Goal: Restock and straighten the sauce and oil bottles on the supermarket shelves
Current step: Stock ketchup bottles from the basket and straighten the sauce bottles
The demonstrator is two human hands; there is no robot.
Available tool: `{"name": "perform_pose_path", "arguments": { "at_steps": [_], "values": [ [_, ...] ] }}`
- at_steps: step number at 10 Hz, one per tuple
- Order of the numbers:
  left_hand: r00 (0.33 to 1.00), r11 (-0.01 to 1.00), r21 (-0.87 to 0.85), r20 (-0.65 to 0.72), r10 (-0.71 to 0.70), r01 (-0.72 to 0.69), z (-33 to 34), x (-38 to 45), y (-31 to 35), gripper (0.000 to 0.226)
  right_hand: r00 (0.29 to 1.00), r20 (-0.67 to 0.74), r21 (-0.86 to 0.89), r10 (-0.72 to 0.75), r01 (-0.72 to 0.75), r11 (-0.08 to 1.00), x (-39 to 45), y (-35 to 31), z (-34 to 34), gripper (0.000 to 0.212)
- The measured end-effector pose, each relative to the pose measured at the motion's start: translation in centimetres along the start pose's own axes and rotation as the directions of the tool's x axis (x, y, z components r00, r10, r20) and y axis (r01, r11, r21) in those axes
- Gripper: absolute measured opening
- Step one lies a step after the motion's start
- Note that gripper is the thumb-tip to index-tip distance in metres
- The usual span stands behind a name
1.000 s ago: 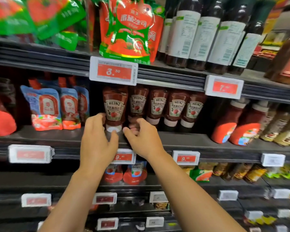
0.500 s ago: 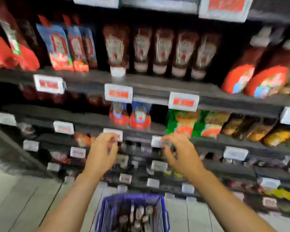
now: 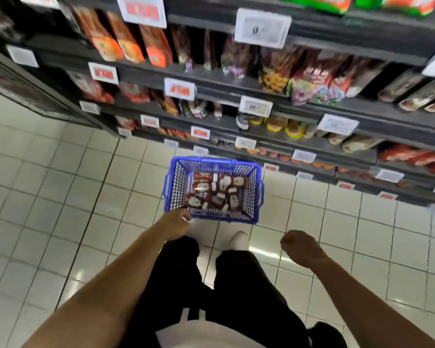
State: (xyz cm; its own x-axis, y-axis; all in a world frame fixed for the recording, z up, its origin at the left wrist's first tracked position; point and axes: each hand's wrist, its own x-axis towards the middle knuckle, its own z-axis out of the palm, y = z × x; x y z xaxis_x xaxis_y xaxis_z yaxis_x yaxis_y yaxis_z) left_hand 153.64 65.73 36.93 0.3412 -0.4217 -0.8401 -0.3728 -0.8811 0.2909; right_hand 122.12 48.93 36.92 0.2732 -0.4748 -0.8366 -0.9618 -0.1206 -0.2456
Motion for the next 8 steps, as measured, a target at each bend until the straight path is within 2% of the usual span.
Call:
{"name": "perform_pose_path", "arguments": {
  "at_steps": [1, 2, 3, 4, 5, 6, 7, 8],
  "values": [
    [0.994, 0.996, -0.002, 0.067, -0.091, 0.092, 3.2, 2.3, -1.3, 0.022, 0.998, 0.051, 0.079, 0.033, -0.037, 0.996, 1.8, 1.1, 3.0, 0.013],
    [0.986, 0.989, -0.047, 0.097, -0.134, 0.14, 5.5, 5.9, -3.0, 0.02, 0.993, 0.102, 0.243, 0.057, -0.081, 0.967, 5.1, 0.6, 5.6, 0.007],
    [0.981, 0.977, -0.1, 0.066, -0.18, 0.186, 7.0, 10.4, -4.6, 0.017, 0.981, 0.164, 0.361, 0.102, -0.156, 0.92, 9.7, -1.0, 7.6, 0.006],
    [0.972, 0.924, -0.302, 0.046, -0.232, 0.235, 8.3, 16.5, -6.3, 0.022, 0.964, 0.23, 0.58, 0.131, -0.244, 0.777, 15.8, -3.0, 9.6, 0.01],
    [0.941, 0.797, -0.511, 0.079, -0.329, 0.321, 9.9, 22.9, -8.3, 0.033, 0.926, 0.316, 0.712, 0.207, -0.376, 0.594, 23.0, -5.1, 11.8, 0.016],
    [0.963, 0.791, -0.558, 0.061, -0.261, 0.25, 11.3, 31.1, -9.2, 0.035, 0.916, 0.28, 0.748, 0.286, -0.395, 0.533, 31.1, -7.2, 14.6, 0.015],
    [0.977, 0.781, -0.611, -0.057, -0.206, 0.129, 11.9, 37.7, -10.0, 0.008, 0.911, 0.275, 0.857, 0.307, -0.377, 0.351, 38.1, -8.7, 17.1, 0.023],
    [0.959, 0.679, -0.72, -0.071, -0.275, 0.141, 12.0, 44.0, -10.6, 0.009, 0.942, 0.283, 0.942, 0.181, -0.309, 0.134, 43.1, -9.1, 19.2, 0.033]
  ]
}}
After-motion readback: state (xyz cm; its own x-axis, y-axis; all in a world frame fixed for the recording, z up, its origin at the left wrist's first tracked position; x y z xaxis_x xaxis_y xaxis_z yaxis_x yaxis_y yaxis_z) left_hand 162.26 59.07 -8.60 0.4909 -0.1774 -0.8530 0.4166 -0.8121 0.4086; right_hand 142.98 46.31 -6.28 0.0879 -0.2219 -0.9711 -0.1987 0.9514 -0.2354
